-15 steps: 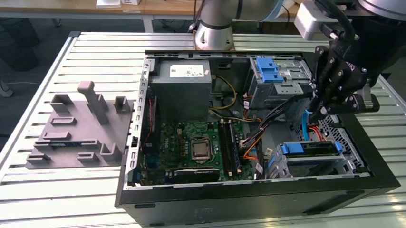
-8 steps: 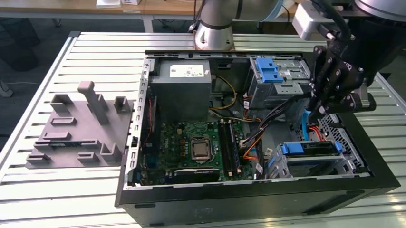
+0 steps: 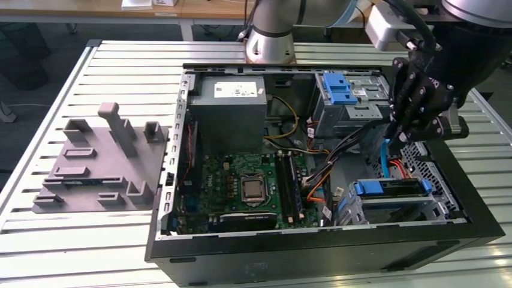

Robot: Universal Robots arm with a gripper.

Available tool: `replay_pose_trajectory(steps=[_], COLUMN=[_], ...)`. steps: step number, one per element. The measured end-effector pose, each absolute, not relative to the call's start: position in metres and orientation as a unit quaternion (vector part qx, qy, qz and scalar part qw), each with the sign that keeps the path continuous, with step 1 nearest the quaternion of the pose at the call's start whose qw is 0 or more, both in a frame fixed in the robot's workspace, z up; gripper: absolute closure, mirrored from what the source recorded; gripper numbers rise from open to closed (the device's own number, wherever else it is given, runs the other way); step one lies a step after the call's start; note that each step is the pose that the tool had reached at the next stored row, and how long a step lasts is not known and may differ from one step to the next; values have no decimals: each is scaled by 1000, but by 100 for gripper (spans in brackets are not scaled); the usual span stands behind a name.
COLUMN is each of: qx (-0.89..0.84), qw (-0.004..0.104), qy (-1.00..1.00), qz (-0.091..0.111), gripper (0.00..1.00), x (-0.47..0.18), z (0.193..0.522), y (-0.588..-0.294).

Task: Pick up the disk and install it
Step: 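Insert the second disk wire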

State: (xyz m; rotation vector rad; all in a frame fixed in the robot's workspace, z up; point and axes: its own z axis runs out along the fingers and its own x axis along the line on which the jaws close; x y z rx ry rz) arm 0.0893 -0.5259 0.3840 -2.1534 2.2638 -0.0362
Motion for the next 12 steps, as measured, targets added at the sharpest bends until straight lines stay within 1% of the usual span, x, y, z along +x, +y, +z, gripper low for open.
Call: replay_pose_trajectory(steps=[12], qx=[-689], qw=[5], qy=[725], qz=[-19], gripper=[76], x=[89], z=[375], y=[-526])
